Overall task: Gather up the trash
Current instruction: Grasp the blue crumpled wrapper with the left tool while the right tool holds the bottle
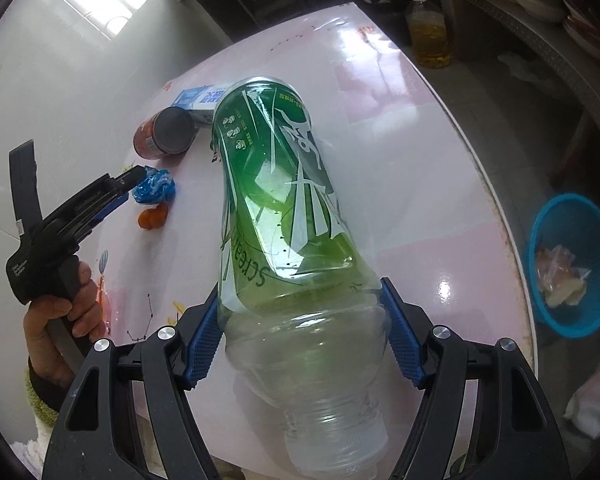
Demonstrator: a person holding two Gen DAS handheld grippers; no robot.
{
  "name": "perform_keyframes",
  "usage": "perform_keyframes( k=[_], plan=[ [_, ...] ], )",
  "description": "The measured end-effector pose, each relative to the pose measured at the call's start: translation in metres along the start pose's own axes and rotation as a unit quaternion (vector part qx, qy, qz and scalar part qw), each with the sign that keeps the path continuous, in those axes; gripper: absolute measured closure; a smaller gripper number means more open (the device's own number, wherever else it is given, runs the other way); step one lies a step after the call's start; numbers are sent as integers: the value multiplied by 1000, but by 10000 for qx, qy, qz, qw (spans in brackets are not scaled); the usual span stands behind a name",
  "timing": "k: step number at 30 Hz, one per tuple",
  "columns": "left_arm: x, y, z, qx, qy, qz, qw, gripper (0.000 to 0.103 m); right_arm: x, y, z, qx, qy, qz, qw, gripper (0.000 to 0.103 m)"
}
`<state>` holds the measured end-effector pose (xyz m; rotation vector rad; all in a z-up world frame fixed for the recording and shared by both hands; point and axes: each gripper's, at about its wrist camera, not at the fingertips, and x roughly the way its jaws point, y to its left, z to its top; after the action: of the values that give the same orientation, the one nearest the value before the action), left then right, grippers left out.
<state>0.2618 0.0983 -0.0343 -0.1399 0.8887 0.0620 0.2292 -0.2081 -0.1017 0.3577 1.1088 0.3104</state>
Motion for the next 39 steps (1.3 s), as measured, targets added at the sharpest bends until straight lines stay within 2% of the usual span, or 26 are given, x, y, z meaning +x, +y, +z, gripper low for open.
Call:
perform_keyframes(
  k=[2,5,7,12,15,16,19,21,25,27,29,32,39],
  plan=[
    [3,3,-1,-21,56,-38,10000,71,0,-1,0,32,-3,14,10000,35],
    [5,8,0,-42,66,-133,9999,84,0,-3,0,102,6,18,9999,35],
    [3,8,0,-23,21,-196,9998,89,-1,-3,0,136,1,-4,9999,35],
    [-21,10,0,-22,-311,-513,9982,92,-5,-7,-2,277,-55,-111,9995,35],
    [-50,5,-7,68,-490,-943,9943,93,-10,-11,-6,393,-111,-241,9989,35],
    [-61,1,-12,188,-465,-1212,9914,93,-13,-12,-7,419,-118,-278,9987,35],
    [-80,-15,-34,639,-102,-1846,9807,93,-19,-16,-14,497,-109,-408,9979,35],
    [-85,-25,-57,1003,274,-2165,9707,92,-21,-16,-18,474,-70,-469,9977,35],
    [-82,-33,-94,1368,774,-2211,9625,91,-25,-15,-24,434,54,-521,9977,34],
    [-78,-31,-106,1434,847,-2139,9626,88,-26,-13,-25,381,112,-516,9979,33],
    [-75,-26,-109,1334,873,-2071,9652,69,-28,-12,-25,355,131,-475,9982,31],
    [-77,-20,-107,1085,837,-2071,9687,56,-32,-10,-23,355,89,-304,9989,26],
    [-64,-28,-110,862,1020,-1902,9726,54,-32,-7,-18,253,56,-299,9992,24]
  ],
)
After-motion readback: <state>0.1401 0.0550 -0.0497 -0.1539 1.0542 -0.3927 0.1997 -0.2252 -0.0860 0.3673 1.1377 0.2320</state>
